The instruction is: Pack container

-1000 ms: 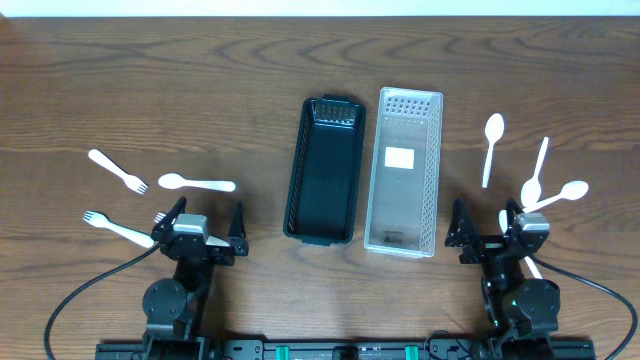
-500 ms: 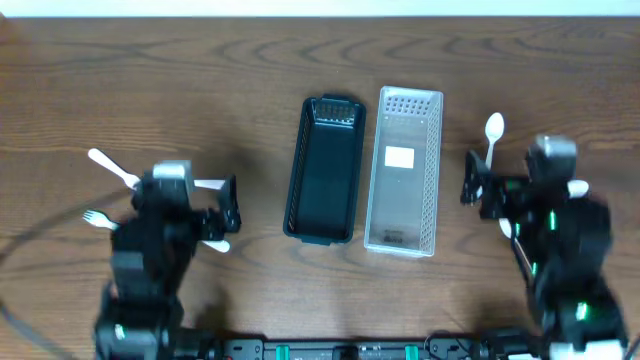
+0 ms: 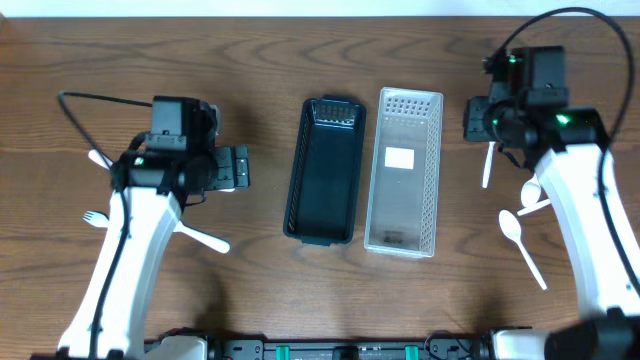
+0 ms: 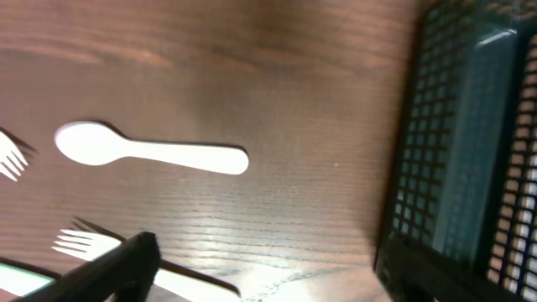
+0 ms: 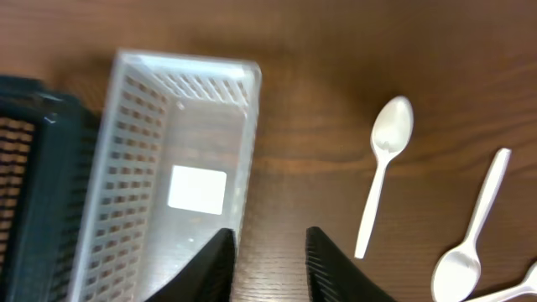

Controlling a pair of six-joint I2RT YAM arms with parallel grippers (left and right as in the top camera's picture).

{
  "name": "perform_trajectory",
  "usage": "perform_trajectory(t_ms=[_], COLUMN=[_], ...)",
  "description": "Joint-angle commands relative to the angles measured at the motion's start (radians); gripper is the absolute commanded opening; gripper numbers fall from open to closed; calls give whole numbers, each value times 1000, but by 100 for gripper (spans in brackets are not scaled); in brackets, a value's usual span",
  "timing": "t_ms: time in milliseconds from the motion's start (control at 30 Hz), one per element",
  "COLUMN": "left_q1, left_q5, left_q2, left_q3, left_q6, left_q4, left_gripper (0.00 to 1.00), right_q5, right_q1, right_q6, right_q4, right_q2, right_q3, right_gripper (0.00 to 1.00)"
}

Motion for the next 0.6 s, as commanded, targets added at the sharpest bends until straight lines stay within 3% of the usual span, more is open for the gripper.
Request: perform_trajectory(t_ms=[0,167,267,567], left_q1=[-4,-4,-4,-4], left_q5=[11,11,11,11], left_q2=[48,102,111,111], left_q3=[18,18,18,18], left_q6=[10,10,10,10], left_q4=[-5,-5,-5,-5], left_gripper=[73,43,33,32], right_q5=[20,20,9,-202], right_q1=[-11,-13,-13,-6], right_q6=[-4,-4,-5,-51], right_q4=[4,28,39,43], right_q2=[85,211,262,375], right_q3=[16,16,16,16], right_gripper=[27,21,22,24])
